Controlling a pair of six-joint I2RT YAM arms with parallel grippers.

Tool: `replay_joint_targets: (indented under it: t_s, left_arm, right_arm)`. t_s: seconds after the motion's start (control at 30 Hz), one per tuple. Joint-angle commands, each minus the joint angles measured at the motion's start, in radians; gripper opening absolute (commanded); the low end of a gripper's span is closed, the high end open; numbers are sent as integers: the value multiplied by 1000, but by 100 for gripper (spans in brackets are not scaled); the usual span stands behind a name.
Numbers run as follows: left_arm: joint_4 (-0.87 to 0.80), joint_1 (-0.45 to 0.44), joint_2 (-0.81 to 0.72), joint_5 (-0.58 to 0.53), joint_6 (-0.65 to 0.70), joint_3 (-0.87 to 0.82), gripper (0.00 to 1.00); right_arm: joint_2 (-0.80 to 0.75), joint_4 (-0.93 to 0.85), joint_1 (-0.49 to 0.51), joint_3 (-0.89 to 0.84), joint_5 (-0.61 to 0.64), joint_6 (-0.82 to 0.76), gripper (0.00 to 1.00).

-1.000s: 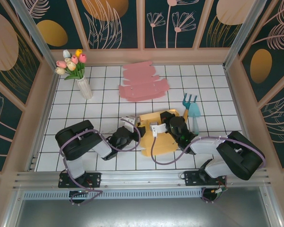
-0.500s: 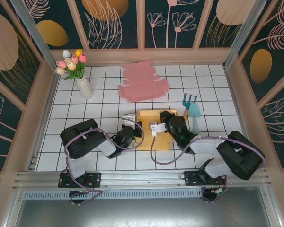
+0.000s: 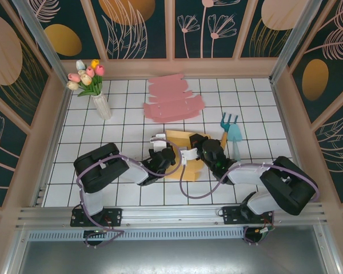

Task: Fold the paper box

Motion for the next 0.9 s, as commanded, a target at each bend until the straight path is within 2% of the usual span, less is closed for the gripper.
replay_joint_targets:
  t_s: [0.0,0.2,0.33,0.43,0.5,0.6,0.7,0.8,0.87]
  left_arm:
    - [-258,73,15,-371,-55,1,0]
    - [-423,74,42,-484,-82,68,0]
    - [-525,73,66,-518,-118,119,0]
    - [-410,73,51,-421,-66,86,0]
    - [-230,73,18,-296,13,18,5]
    - [-112,74,-26,-150,57,-24,13]
    - [-54,74,-56,-70,71,-41,20]
    - [-3,73,-83,-23,77,-67,32]
    - [21,75,-103,-3,76,-91,36]
  right_arm:
    - [-3,-112,-5,-29,24,3,0]
    - [-10,-118,-6,-25,27,15,0]
    - [-10,-120,-6,-23,25,23,0]
    - [-10,-124,-6,-21,17,31,0]
    - [-9,-124,-6,-20,14,37,0]
    - [-6,-135,-7,-16,12,46,0]
    - [-2,-137,-8,-13,10,55,0]
    - [-1,-147,-8,-11,10,62,0]
    - [-1,-153,-8,-8,8,65,0]
